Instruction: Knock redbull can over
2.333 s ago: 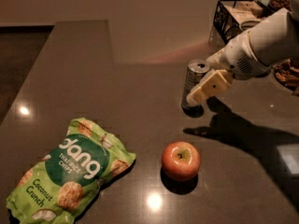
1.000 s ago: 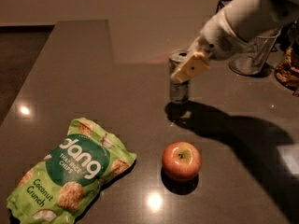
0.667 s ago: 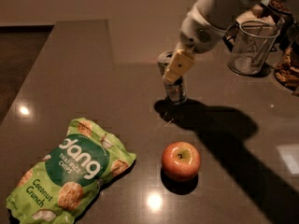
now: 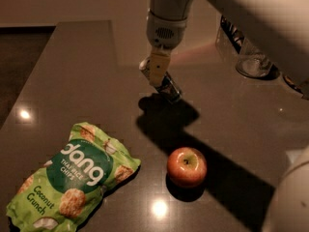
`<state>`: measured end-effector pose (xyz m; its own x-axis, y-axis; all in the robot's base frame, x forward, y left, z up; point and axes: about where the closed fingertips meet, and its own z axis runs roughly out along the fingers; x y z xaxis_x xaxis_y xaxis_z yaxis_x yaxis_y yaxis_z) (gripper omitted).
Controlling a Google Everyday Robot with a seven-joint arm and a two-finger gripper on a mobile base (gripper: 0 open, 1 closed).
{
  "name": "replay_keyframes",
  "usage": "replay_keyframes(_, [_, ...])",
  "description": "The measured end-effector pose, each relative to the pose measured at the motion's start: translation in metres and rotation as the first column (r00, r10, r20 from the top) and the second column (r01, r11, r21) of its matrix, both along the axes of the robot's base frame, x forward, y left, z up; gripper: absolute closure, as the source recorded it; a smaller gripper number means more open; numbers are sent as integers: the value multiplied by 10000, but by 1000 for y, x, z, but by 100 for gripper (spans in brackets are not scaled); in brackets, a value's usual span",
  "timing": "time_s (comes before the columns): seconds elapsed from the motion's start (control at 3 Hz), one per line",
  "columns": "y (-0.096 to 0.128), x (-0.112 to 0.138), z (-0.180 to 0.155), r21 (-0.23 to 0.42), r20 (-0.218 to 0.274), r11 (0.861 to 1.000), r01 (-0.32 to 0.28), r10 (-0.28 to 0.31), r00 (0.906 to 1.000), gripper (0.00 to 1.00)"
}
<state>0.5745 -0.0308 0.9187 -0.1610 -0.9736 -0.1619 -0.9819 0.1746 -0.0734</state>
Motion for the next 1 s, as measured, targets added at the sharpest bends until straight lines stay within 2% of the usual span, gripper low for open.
replay_keyframes(0.33, [21, 8, 1, -915, 323, 9941, -576, 607, 9976, 59])
replay_keyframes(0.67, [37, 9, -4, -1848, 533, 9765, -1109, 1227, 9910, 36])
replay_keyframes(1.0, [44, 8, -17, -2904, 531, 9412, -1726, 1959, 9792, 5])
